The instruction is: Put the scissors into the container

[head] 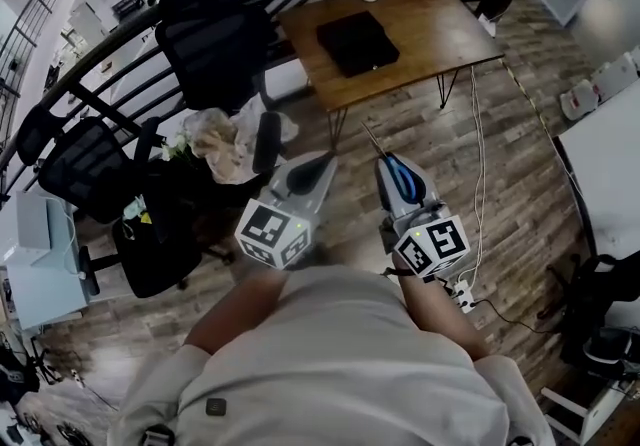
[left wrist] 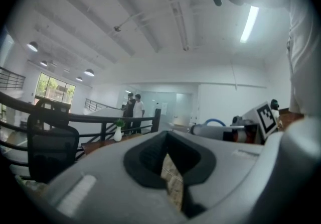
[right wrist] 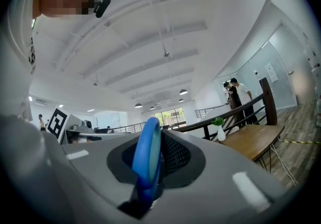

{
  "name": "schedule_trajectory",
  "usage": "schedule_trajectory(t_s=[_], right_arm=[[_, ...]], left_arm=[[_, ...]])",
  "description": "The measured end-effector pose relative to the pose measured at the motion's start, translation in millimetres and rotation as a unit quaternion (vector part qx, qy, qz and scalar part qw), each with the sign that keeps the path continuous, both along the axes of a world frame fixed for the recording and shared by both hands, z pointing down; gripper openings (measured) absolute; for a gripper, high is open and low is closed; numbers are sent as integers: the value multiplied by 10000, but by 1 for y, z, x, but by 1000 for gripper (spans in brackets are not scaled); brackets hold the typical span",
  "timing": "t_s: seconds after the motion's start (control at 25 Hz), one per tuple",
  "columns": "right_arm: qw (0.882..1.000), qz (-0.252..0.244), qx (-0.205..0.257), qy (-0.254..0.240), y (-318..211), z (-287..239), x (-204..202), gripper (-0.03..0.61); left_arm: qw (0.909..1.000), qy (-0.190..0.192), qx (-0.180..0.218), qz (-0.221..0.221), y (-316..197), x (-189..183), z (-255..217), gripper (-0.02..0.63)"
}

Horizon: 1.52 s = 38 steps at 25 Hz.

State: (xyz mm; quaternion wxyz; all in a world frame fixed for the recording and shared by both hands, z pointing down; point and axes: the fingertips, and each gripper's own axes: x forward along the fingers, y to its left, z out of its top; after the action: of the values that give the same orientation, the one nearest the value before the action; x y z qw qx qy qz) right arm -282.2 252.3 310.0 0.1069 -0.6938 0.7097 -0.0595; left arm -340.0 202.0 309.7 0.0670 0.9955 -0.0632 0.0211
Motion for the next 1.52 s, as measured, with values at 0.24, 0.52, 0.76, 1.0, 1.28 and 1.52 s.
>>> schedule_trajectory(t_s=[0.24,0.52,0.76,1.0,1.28,1.52], right_arm=[[9999,116,-85,-16,-36,7,-10,49],[9997,197,-121,-58,-53,11,3,49],[9999,48,-99,-133,-70,14,11,49],[9997,-6,-106,-203,-78,21,35,49],[9997,-197,10,-164,-78,16,89,49],[9994,-262,152,-154,-61,-3,163,49]], left_arm=[[9998,-65,-101,162,-40,-5,11,4],[9992,-99,-168,362,-49,11,18,4],[9992,-168,-178,305,-60,22,22,5],[9991,-235,-241,239,-72,47,30,3],[9997,-189,-149,100,-74,103,23,5],[9999,-86,-133,52,-49,169,12,5]])
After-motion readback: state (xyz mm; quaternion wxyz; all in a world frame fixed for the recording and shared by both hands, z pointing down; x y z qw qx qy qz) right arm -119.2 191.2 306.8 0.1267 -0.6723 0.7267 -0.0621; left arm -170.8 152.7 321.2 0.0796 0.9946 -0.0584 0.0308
